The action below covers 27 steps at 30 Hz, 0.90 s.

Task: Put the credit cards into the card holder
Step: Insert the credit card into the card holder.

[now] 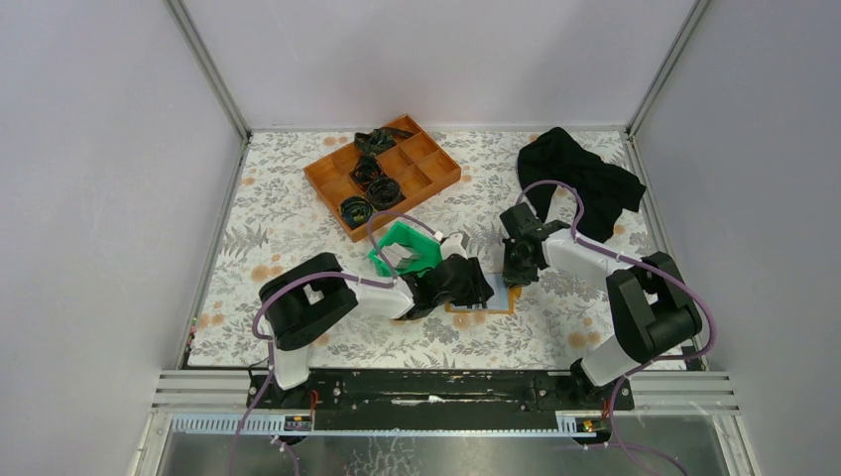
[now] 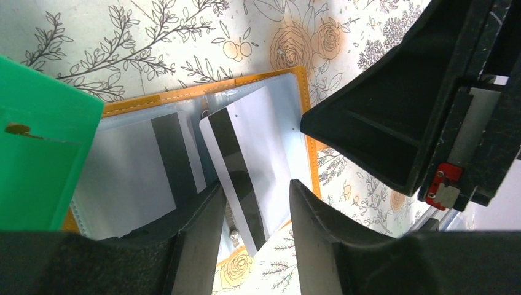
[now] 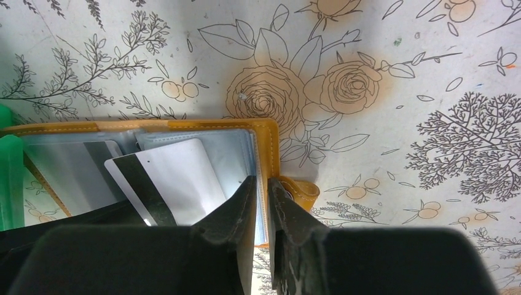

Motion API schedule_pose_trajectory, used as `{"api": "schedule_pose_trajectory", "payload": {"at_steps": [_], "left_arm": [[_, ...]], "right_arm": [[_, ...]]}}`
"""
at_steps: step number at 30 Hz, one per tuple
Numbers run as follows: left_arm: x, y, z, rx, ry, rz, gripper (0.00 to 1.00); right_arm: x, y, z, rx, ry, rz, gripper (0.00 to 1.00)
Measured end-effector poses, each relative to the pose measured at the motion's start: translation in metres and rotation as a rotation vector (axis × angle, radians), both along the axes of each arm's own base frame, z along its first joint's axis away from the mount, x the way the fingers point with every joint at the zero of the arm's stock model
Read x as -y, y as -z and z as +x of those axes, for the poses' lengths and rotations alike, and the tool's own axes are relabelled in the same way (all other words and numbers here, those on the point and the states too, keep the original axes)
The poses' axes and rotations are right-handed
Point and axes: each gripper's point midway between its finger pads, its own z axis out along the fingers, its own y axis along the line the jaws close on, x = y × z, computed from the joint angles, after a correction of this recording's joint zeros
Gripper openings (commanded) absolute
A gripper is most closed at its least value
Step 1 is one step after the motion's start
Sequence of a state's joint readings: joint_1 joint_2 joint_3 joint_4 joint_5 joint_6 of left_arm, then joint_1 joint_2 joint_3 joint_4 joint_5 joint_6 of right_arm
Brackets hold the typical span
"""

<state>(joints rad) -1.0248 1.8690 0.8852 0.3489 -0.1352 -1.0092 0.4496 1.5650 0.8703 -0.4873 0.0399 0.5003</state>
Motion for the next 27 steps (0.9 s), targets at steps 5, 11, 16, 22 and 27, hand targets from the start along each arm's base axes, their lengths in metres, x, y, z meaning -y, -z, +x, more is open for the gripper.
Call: {"api": "schedule_pose_trajectory", "payload": {"at_steps": [5, 11, 16, 22, 27], "left_arm": [[0.001, 0.0, 0.0, 0.005, 0.019, 0.019, 0.52], [0.005, 0.001, 0.002, 0.01, 0.058, 0.055, 0.52], [0.009, 0.001, 0.003, 0.016, 0.088, 0.079, 0.52], [0.014, 0.002, 0.004, 0.021, 0.122, 0.095, 0.52], [0.016, 0.002, 0.002, 0.016, 0.159, 0.108, 0.53]], "right_arm": [[0.001, -0.003, 0.0, 0.011, 0.007, 0.002, 0.18], [0.005, -0.002, -0.002, 0.008, 0.018, 0.001, 0.15], [0.008, 0.001, -0.005, 0.004, 0.024, -0.001, 0.12], [0.01, 0.003, -0.007, 0.008, 0.028, 0.002, 0.09], [0.01, 0.003, -0.007, 0.009, 0.03, 0.01, 0.09]]}}
